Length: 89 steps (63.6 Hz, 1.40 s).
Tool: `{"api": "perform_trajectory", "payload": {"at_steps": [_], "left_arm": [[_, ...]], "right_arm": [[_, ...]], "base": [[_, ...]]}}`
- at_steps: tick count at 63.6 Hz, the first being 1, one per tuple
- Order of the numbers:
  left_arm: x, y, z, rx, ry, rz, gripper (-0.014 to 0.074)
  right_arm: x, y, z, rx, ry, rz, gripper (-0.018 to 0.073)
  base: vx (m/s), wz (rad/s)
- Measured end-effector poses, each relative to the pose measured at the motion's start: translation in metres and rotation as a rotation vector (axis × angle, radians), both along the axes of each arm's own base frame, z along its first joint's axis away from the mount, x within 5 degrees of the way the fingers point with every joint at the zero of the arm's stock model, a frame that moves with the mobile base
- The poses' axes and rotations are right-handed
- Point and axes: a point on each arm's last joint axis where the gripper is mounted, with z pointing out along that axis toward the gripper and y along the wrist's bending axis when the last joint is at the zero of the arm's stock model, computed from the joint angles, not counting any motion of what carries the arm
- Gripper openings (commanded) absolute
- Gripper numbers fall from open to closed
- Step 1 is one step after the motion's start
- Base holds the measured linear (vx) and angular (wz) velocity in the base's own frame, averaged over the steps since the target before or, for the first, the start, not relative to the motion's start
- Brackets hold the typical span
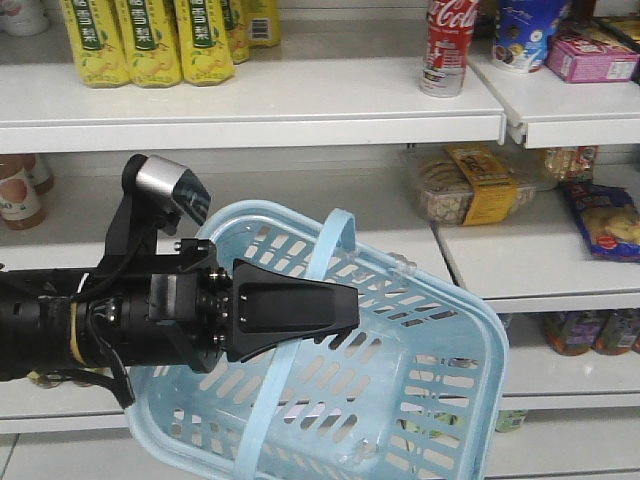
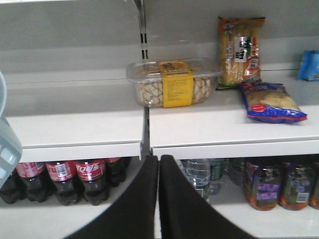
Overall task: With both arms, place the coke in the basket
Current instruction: 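Approach the shelf with the red Coca-Cola bottle, basket held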
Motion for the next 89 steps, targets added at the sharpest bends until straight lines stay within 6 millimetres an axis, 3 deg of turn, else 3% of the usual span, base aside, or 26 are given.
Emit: {"api": "perform_trajectory", "payload": {"at_steps": [36,89], "left_arm": [[0.0000,0.0000,0.0000,0.000,0.000,0.000,-0.0006],[0.0000,0.0000,0.0000,0.000,0.000,0.000,-0.0006]], "right_arm": [[0.0000,0.0000,0.0000,0.000,0.000,0.000,-0.0005],[0.0000,0.0000,0.0000,0.000,0.000,0.000,-0.0005]], "base": [[0.08,0.23],[0.06,-0.05]]}}
